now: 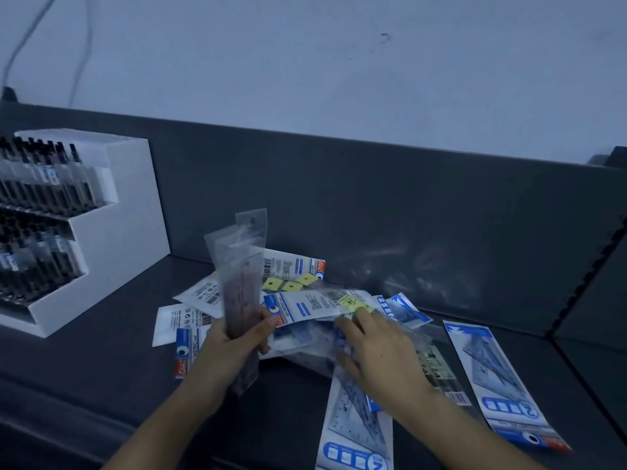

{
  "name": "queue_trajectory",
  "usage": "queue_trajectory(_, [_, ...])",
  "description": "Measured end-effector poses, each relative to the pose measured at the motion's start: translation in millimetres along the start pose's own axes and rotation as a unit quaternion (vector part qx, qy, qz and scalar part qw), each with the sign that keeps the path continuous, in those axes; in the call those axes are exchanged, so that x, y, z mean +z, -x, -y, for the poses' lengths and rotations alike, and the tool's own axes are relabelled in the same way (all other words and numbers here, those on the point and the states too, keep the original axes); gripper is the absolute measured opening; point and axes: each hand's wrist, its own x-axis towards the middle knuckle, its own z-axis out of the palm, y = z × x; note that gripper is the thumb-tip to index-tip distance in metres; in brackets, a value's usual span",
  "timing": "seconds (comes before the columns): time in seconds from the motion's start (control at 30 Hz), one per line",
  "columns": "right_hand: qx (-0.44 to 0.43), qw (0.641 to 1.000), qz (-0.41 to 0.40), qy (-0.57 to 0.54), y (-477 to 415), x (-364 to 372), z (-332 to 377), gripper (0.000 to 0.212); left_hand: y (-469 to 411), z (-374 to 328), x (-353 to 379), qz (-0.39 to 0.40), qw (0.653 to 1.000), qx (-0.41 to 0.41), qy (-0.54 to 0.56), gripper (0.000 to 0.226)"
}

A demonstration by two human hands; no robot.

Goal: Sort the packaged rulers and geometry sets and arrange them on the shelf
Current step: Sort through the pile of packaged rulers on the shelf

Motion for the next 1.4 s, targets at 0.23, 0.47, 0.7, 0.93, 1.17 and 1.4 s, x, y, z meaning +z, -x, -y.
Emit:
queue_trajectory(0.23, [-0.048, 0.977, -0.067, -0.197, -35.8, -5.1, -4.7, 0.009, -1.7, -4.0, -3.1, -0.068, 0.997, 0.030, -0.032, 0.009])
queue_trajectory(0.47, [0.201, 0.728, -0.091, -0.650, -89.1, -82.5, 8.5, 0.012, -0.3, -13.4, -8.7, -0.073, 0.993, 0.053, -0.070, 0.062])
queue_trajectory(0.7, [0.127, 0.750, 0.025, -0.649, -96.5, -65.7, 66.1, 0.013, 9.3, -13.7, -3.5, 0.096, 0.994, 0.045, 0.026, 0.065])
queue_trajectory(0.93, [0.093, 0.678, 0.011, -0.729, -100.5, -75.6, 59.6, 0.010, 5.2, -11.4, -7.7, -0.010, 1.000, 0.015, 0.001, 0.027])
queue_trajectory(1.17, [0.045, 0.950, 0.153, -0.267, -71.5, -36.1, 15.1, 0.005, -3.0, -6.4, -18.3, -0.085, 0.994, 0.057, 0.024, 0.027])
queue_trajectory(1.4, [-0.059, 0.982, 0.171, -0.060, -38.6, 10.9, 24.6, 0.068, 1.0, -3.5, -19.9, -0.073, 0.996, 0.044, -0.017, 0.026])
